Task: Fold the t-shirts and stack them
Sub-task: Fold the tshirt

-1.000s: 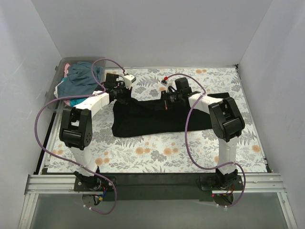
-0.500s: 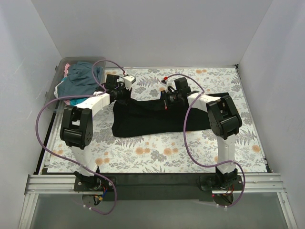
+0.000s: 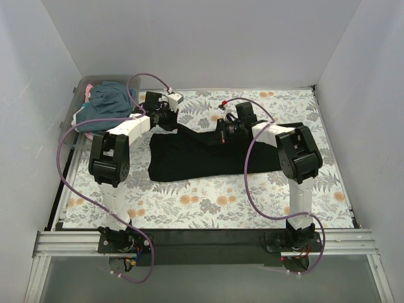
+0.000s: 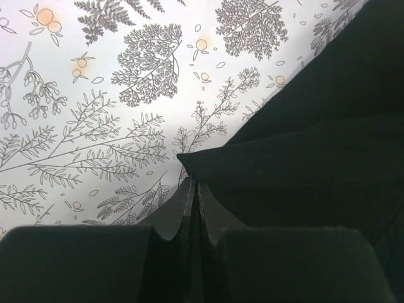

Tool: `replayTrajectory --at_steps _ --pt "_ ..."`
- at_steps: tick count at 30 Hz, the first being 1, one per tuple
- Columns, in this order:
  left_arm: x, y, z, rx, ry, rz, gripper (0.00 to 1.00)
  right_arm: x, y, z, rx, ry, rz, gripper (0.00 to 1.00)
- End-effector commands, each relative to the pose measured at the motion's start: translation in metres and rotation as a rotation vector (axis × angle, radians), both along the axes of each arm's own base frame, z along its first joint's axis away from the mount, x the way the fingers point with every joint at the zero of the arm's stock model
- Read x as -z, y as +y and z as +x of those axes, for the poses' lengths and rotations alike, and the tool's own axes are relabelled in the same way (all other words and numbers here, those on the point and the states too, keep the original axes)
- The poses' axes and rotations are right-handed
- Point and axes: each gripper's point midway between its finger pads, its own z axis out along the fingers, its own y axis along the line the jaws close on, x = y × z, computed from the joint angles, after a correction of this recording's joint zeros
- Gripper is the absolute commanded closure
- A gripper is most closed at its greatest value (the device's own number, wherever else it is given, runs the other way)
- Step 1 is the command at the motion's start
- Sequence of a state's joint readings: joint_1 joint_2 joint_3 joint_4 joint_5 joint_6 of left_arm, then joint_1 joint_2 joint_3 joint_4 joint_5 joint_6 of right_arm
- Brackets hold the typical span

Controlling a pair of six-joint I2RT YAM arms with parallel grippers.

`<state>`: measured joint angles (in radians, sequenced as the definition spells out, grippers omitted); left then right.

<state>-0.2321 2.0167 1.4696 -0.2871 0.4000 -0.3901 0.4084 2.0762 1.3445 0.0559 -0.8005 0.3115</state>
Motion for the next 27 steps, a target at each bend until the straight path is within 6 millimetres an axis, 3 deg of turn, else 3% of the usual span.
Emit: replayTrajectory --at_steps 1,7,15,27 --pt "-0.028 -0.001 0.004 0.005 -0.043 -0.017 1.0 -0.013 -0.001 -0.003 -0.022 0.017 0.057 0.99" --pt "-0.033 0.005 -0.024 0.001 -0.015 -0.012 1.0 -0.023 0.0 -0.01 -0.039 0.051 0.093 0.99" --pt "-0.033 0.015 -0.061 -0.013 0.049 0.001 1.0 -0.018 0.0 -0.021 -0.056 0.114 0.108 0.99" --pt "-0.003 0.023 -0.118 -0.013 0.221 0.01 1.0 -0.004 -0.005 -0.033 -0.075 0.153 0.065 0.99"
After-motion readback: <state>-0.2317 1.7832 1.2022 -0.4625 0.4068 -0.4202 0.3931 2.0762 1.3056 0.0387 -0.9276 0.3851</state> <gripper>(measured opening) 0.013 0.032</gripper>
